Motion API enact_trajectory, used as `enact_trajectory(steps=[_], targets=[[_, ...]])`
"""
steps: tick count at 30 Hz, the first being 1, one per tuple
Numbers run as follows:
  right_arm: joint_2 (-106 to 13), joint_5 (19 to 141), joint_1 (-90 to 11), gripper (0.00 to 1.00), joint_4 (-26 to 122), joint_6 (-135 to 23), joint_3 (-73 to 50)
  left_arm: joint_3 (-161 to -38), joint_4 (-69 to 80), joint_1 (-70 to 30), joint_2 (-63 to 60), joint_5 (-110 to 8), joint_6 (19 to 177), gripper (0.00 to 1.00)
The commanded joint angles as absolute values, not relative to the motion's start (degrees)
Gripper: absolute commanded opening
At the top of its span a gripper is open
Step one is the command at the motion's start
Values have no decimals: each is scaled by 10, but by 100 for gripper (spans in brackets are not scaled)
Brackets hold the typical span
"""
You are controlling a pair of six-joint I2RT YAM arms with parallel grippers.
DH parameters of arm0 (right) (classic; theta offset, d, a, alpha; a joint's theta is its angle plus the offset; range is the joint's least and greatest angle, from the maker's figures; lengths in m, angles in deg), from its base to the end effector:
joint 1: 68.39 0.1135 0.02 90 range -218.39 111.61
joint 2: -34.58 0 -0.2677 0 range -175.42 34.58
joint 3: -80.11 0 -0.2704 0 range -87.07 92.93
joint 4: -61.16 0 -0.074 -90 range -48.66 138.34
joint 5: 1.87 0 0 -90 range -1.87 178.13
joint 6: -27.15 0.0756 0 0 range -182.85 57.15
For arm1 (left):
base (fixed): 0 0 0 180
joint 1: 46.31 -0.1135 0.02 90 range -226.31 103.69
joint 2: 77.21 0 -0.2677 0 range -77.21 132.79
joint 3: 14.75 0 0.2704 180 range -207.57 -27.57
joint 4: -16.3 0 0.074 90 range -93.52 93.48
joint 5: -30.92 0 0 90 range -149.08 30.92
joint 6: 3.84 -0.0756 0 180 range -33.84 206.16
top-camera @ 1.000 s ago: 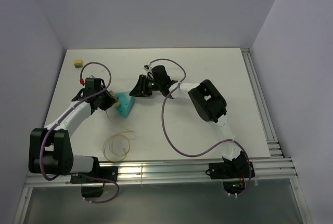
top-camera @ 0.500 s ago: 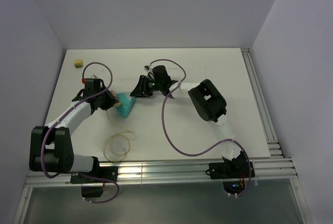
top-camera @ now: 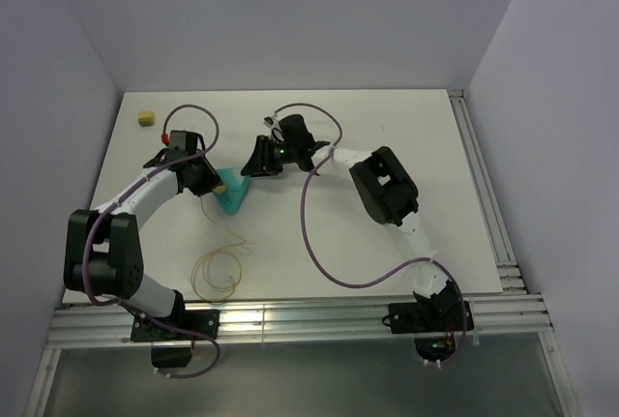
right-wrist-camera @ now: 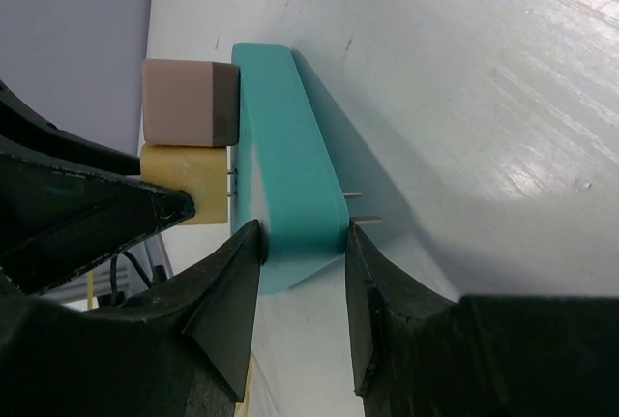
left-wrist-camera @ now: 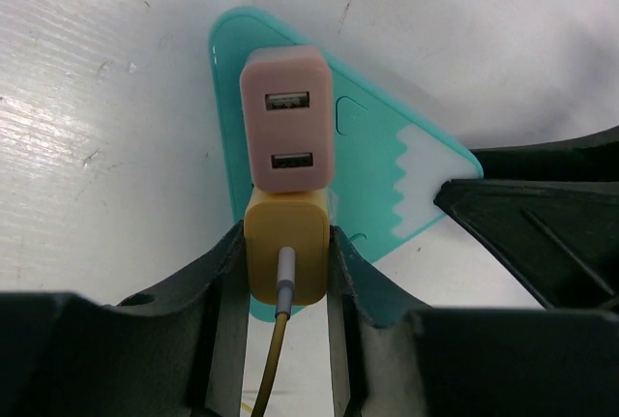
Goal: Insert the plug
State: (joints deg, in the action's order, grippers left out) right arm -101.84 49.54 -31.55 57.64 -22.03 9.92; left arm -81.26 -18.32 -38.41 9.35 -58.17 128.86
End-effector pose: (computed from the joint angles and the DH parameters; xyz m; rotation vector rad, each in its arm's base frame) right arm 0.4285 0.3800 0.1101 -0.3839 2.3167 1.4590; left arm 0.3410 -0.0485 0.1660 -0.7612 2.4508 -0.3677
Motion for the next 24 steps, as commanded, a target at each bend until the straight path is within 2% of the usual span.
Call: enact_trajectory(steps=[1, 10, 24], targets=[[-1040, 495, -295, 0, 524, -316, 134, -832, -250, -366, 145, -588, 1264, 0], [-1046, 504, -279, 0, 500, -329, 148, -869, -278, -341, 170, -635, 1259, 0], [-1056, 494, -280, 0, 508, -323, 153, -864, -264, -341, 208, -632, 1247, 0]])
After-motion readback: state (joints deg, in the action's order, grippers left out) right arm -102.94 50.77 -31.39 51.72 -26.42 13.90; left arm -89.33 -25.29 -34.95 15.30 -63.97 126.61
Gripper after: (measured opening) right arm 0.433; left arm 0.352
